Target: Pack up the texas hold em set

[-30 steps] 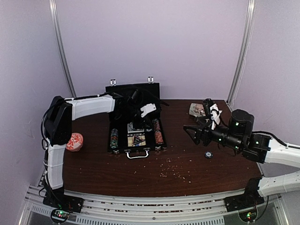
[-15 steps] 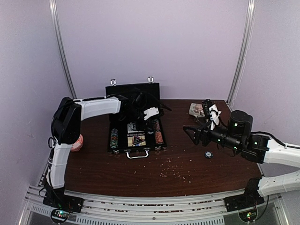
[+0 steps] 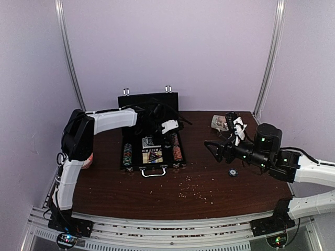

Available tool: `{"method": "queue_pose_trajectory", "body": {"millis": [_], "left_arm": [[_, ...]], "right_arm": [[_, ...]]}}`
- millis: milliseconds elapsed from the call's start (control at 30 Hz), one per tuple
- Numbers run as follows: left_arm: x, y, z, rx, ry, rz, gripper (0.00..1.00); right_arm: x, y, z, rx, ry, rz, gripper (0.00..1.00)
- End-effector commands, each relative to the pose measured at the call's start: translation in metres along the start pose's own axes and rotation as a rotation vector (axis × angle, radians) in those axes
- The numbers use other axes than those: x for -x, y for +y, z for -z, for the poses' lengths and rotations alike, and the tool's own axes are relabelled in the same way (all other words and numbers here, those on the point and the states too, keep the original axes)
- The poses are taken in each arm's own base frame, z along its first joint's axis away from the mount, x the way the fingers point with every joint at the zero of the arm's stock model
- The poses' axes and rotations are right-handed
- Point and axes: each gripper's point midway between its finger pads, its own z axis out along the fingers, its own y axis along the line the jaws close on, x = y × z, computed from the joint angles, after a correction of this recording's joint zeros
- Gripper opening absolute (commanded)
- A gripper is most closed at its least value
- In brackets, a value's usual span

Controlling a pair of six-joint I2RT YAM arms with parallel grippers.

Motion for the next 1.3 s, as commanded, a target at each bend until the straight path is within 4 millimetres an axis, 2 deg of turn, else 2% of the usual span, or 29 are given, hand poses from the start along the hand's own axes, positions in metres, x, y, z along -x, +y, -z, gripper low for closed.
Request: {"method": "queue_pose_trajectory", "body": {"millis": [0,300,700,967,1133,1267], "left_arm": [[0.004,0.014,0.000,0.043,-0.010,-0.025,0.00],[-0.001,0.020,-0.004,0.071,0.017,-0.021,0.04],[-0.007,0.031,-0.005,0.134,0.047,-0.006,0.36],[-0.012,0.032,-0.007,0.145,0.060,-0.003,0.44],[-0.014,0.042,-0.003,0.209,0.073,0.015,0.54],[-0.016,0.053,0.004,0.284,0.082,0.022,0.56]], "right_arm": [[-0.002,-0.003,-0.002,-0.006,-0.004,-0.005,0.80],[-0.003,-0.002,-0.002,-0.002,-0.004,-0.008,0.80],[-0.004,-0.002,-0.002,0.001,-0.001,-0.009,0.80],[-0.005,-0.002,-0.003,0.002,0.001,-0.009,0.80],[-0.004,-0.004,-0.001,-0.004,-0.005,-0.011,0.80],[-0.003,-0.004,0.000,-0.005,-0.010,-0.012,0.80]]}}
